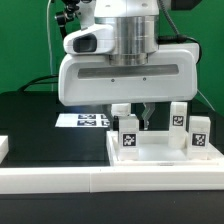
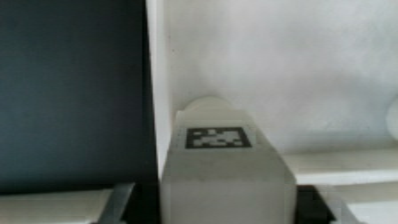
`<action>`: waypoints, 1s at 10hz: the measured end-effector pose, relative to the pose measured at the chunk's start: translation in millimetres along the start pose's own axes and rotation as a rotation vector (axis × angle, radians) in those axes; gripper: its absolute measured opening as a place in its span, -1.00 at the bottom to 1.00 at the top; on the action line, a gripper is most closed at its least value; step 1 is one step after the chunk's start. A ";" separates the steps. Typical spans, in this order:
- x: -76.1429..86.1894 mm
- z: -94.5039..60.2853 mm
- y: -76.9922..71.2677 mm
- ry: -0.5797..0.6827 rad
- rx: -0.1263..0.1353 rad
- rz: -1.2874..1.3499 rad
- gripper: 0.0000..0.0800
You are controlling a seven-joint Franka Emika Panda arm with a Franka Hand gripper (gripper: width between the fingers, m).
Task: Assemble square table
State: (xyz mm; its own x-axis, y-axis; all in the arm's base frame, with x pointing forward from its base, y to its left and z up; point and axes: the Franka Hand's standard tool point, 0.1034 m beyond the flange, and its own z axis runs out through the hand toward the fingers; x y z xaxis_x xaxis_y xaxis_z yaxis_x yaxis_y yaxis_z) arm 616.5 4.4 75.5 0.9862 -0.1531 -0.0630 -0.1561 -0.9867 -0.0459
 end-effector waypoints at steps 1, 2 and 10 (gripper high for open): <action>0.0 0.0 -0.1 0.000 0.000 0.043 -0.28; 0.1 0.0 -0.3 0.001 0.000 0.114 -0.28; -0.5 0.6 -2.1 0.010 0.052 0.904 -0.27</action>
Offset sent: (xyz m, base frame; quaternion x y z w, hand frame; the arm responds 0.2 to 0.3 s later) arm -0.0110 -0.0031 0.0091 -0.0098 -0.0052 0.3034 0.9528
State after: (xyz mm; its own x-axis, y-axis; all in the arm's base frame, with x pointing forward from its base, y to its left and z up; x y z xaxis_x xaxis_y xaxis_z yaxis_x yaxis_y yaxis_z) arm 616.3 6.6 75.1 0.4867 -0.8691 -0.0885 -0.8734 -0.4863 -0.0277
